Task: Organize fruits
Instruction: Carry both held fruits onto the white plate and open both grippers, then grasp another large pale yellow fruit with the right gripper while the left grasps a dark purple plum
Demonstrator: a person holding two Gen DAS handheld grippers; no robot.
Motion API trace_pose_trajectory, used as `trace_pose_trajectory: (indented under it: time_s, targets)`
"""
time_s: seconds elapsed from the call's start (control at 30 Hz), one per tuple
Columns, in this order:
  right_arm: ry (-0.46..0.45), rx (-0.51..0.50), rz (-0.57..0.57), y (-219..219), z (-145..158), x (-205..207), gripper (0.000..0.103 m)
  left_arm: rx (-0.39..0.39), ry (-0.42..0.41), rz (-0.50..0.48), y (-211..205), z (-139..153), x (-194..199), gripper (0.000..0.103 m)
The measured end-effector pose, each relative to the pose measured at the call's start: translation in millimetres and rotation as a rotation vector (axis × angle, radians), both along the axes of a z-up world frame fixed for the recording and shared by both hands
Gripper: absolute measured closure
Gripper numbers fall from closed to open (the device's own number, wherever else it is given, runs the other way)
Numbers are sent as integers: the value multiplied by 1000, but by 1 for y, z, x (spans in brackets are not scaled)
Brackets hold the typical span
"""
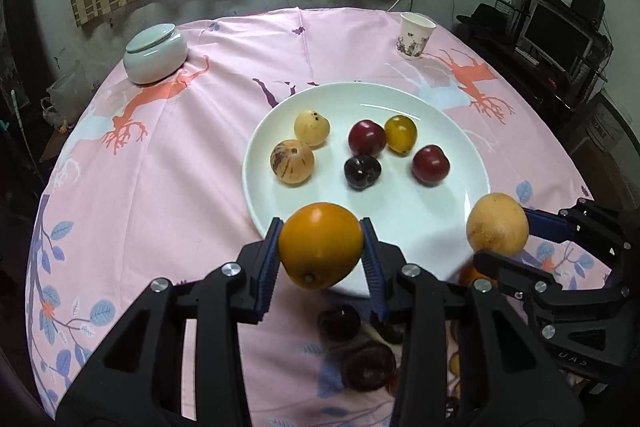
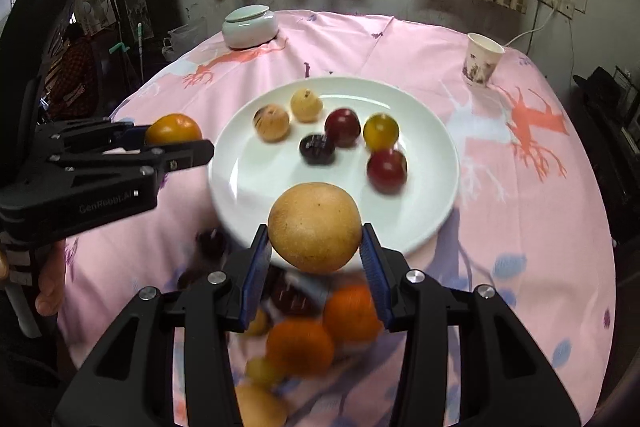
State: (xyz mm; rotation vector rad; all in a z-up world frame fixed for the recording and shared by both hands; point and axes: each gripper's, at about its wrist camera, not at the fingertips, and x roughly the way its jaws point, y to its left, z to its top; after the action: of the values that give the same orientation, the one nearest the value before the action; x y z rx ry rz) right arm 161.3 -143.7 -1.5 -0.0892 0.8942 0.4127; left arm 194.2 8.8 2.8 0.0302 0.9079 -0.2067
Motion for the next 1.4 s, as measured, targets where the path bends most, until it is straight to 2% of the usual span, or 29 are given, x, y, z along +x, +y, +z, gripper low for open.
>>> trace_pose_trajectory:
  time_s: [0.17,0.37,0.6,0.7,0.8,0.9,0.97,1.03,1.1,1.13,1.23,1.4]
  targets:
    - [23,-35,-14,11,-16,58,57,-20,63,35,4,-17,41,64]
    - [47,-70,-39,9,-33,92,57,-29,119,38,4,-36,68,64]
    - [10,-107,-20,15,-33,99,57,-41,152,32,-1,-48,82,64]
    - [5,-119,-6,21,-33,102,51,-26,162,35,-3,-50,83,63]
    - [-12,-146,-13,21,-27,100,51,-49,143,30,0,-38,78,53]
    - [-48,-145,-25,11,-9,82,49,-53,71,30,4,-14,61,42]
    - [-85,-149,-38,0,6,60,35,-70,22,24,7,4,42,35]
    - [-111,-138,-50,-12,16,34,34,-89,-21,29,10,16,19,27]
    - [-94,-125,-53,-24,19,2,34,-105,-61,40,12,23,-9,18]
    - [-77,-112,-50,-28,18,-14,34,-116,-79,41,13,24,-24,13]
    - [-37,-84,-45,-35,8,-59,34,-133,-110,52,13,16,-64,11]
    - [-11,-77,-89,-29,-15,-110,34,-141,-88,73,18,-12,-116,9]
